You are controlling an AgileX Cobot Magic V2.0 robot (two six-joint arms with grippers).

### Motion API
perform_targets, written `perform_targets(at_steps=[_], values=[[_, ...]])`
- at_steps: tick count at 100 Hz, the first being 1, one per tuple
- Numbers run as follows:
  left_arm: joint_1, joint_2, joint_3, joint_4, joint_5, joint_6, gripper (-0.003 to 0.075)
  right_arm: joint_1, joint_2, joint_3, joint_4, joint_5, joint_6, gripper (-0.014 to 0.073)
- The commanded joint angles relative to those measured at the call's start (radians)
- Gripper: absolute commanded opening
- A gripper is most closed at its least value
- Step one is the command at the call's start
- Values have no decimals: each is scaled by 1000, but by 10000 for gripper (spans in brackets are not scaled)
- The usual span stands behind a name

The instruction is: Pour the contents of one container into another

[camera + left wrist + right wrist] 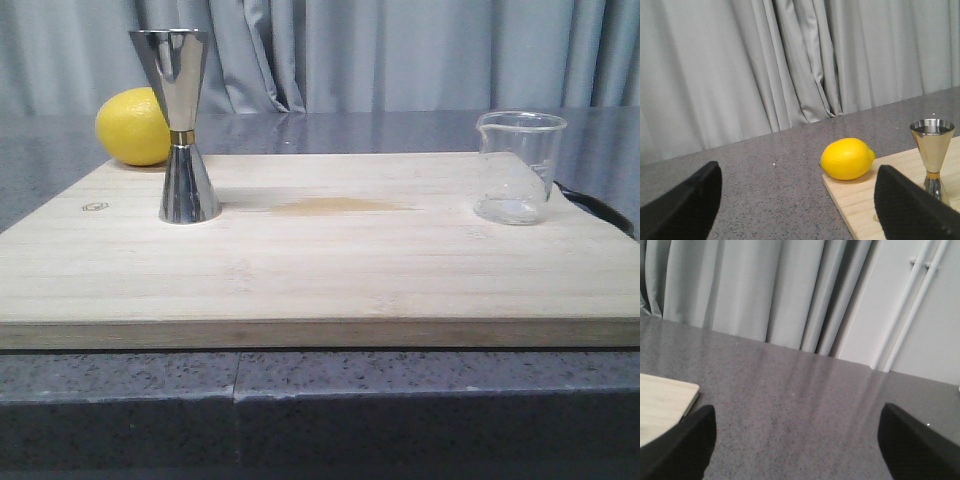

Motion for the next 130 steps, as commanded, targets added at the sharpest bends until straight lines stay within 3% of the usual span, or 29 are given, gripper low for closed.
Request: perform_targets(at_steps=[1,13,25,60,71,130], values=[[2,14,-2,-6,-130,-8,566,2,16,-5,12,-67,1,592],[2,14,19,-6,-138,-8,534,2,16,-1,22,-72,1,540],[2,14,28,-6,-136,-8,429,2,16,-1,56,-102,1,416],[2,14,28,-6,-138,-8,-20,2,16,-1,61,-93,1,6],[2,14,28,-6,-138,-8,-19,2,16,-1,61,-93,1,-74],[2,14,28,-6,-138,-8,-18,2,16,-1,61,-91,1,-73]])
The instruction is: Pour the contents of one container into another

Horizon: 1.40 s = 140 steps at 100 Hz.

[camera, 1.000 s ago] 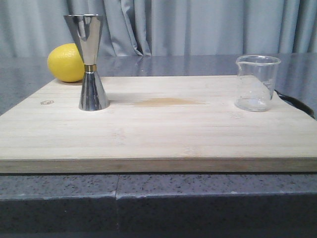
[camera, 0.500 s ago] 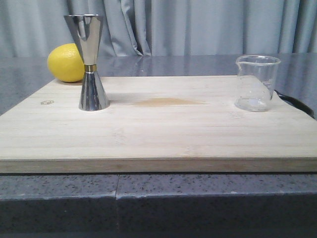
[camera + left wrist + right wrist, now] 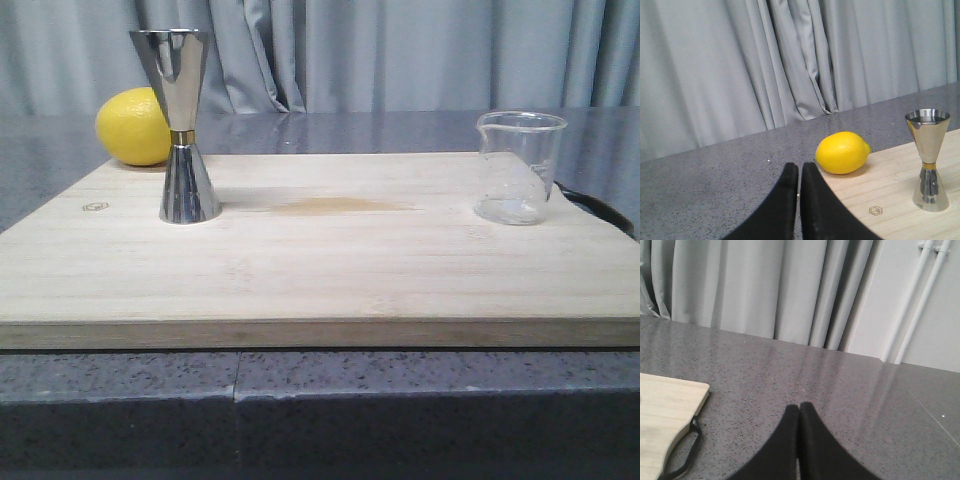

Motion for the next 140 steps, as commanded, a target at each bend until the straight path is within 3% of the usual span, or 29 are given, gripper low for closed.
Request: perform_targets(at_steps=[1,27,52,77,140], values=[[2,14,-25,-6,-82,-8,-18,2,16,-25,5,-79,0,-73],[5,12,-1,-7,-84,-8,-19,2,16,-25,5,-79,0,-73],[80,-45,143,-117,-219,75,-19,2,16,-25,5,-79,0,-73],[162,-118,290,-182,-316,75,-19,2,16,-25,5,-79,0,-73],[173,-177,292,-211,-221,75,-19,2,16,-25,5,-79,0,-73]])
